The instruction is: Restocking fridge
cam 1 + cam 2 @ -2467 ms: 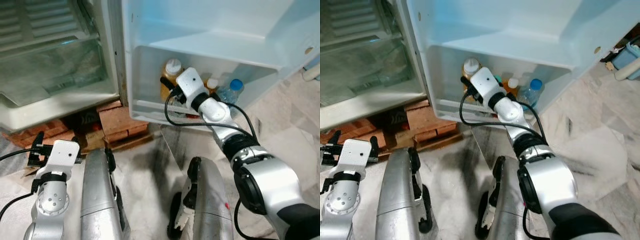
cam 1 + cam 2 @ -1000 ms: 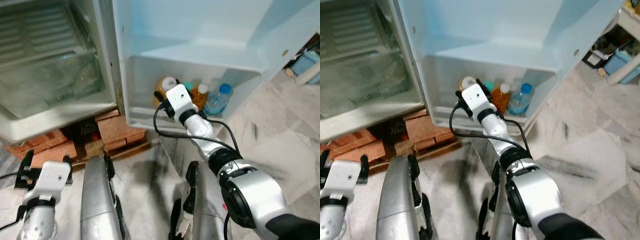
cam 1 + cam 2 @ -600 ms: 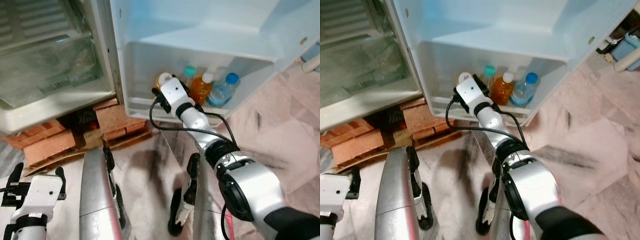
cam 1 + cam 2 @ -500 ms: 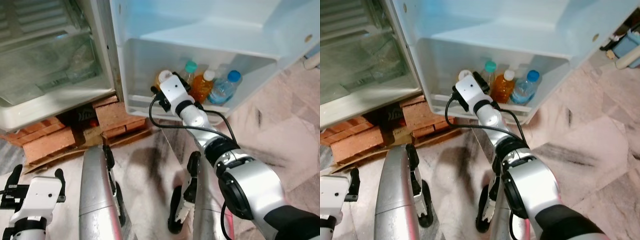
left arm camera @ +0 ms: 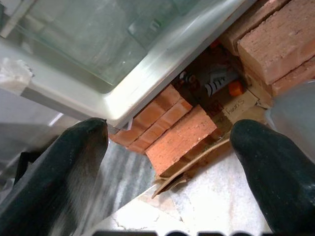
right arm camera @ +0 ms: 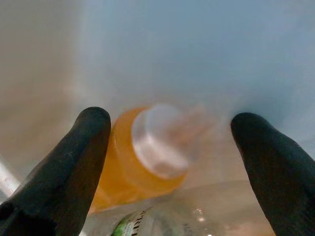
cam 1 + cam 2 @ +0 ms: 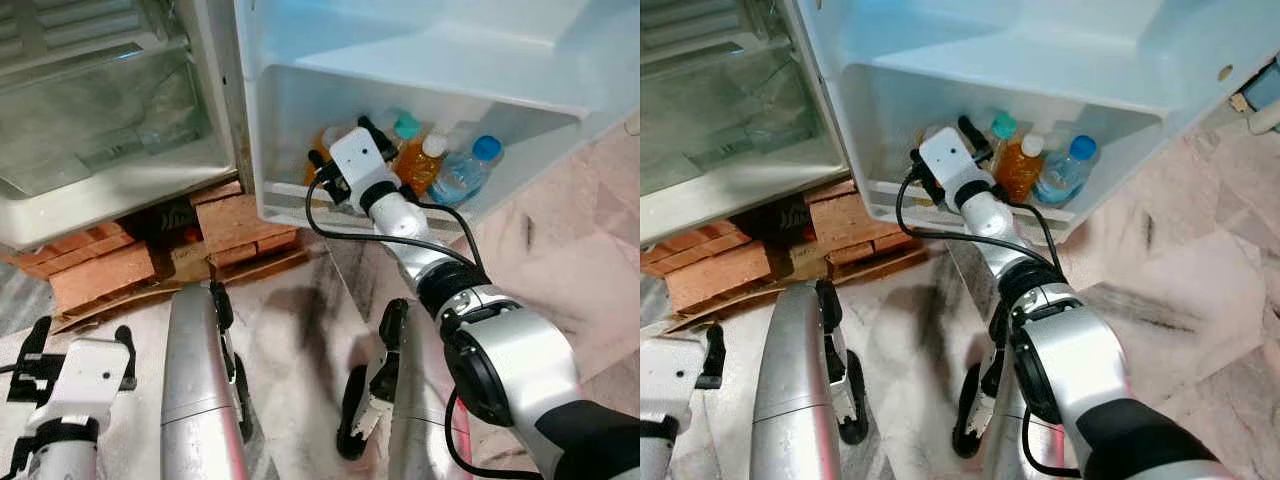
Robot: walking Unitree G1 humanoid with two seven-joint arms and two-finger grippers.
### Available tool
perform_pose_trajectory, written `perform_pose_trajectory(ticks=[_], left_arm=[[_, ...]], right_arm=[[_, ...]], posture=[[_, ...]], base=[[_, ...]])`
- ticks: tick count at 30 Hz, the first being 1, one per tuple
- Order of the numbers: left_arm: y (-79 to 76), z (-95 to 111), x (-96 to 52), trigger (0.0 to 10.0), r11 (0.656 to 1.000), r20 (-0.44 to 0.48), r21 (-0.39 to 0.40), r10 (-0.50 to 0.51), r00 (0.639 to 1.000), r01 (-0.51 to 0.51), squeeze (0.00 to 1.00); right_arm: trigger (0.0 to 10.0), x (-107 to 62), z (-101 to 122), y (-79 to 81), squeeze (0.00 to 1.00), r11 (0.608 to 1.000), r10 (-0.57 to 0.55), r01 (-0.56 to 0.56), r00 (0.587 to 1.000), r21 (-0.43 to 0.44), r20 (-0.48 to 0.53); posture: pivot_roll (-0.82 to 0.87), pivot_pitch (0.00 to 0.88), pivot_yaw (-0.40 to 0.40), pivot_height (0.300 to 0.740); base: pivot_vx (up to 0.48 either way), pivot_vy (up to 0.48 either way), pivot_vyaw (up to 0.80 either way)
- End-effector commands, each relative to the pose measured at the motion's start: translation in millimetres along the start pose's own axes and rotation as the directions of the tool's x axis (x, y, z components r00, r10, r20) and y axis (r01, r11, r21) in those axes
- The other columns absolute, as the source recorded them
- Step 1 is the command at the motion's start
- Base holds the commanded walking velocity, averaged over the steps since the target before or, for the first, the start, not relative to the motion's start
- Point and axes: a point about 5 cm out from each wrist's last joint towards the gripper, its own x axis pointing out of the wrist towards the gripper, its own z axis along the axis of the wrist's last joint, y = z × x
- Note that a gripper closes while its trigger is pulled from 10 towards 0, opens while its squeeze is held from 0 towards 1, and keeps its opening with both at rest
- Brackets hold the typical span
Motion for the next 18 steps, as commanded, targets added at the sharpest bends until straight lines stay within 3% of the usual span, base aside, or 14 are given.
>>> perform_pose_trajectory(ticks=[1,5,7,9,13,18], left_arm=[[-2.9,-6.8,0.9,10.0,1.000,-0.028,0.002,-0.008,1.000,0.008,0.00],[-6.3,-7.0,17.4,10.0,1.000,-0.008,-0.012,0.003,1.000,-0.003,0.00],[-11.1,-5.8,25.5,10.0,1.000,0.006,-0.030,0.000,1.000,0.000,0.00],[-13.9,-5.6,30.0,10.0,0.999,0.008,-0.045,-0.003,1.000,0.004,0.00],[-27.3,-1.3,44.9,10.0,0.997,0.035,-0.066,-0.026,0.999,0.028,0.00],[-36.5,2.3,56.2,10.0,0.995,0.058,-0.087,-0.047,0.997,0.051,0.00]], right_arm=[[10.0,-3.2,-3.4,-16.9,1.00,0.998,-0.042,0.041,0.999,0.051,0.009],[10.0,-10.4,-13.0,-21.4,1.00,0.989,-0.022,0.020,1.000,0.145,0.011],[10.0,-19.8,-23.8,-19.7,0.00,0.976,0.008,-0.012,1.000,0.220,0.017],[10.0,-23.3,-28.4,-18.0,0.00,0.962,0.019,-0.023,1.000,0.273,0.014],[10.0,-51.3,-41.8,5.1,0.00,0.914,0.097,-0.120,0.992,0.388,0.078],[10.0,-83.4,-54.8,22.1,0.00,0.854,0.019,-0.030,0.999,0.519,0.026]], posture=[[0.25,0.325,-0.104,0.503],[0.21,0.257,-0.109,0.503],[0.19,0.217,-0.111,0.503],[0.19,0.209,-0.111,0.503],[0.16,0.138,-0.107,0.503],[0.13,0.068,-0.096,0.503]], base=[[0.000,0.000,0.00],[0.000,0.000,0.00],[0.000,0.000,0.00],[0.000,0.000,0.00],[0.000,0.000,0.00],[0.000,0.000,0.00]])
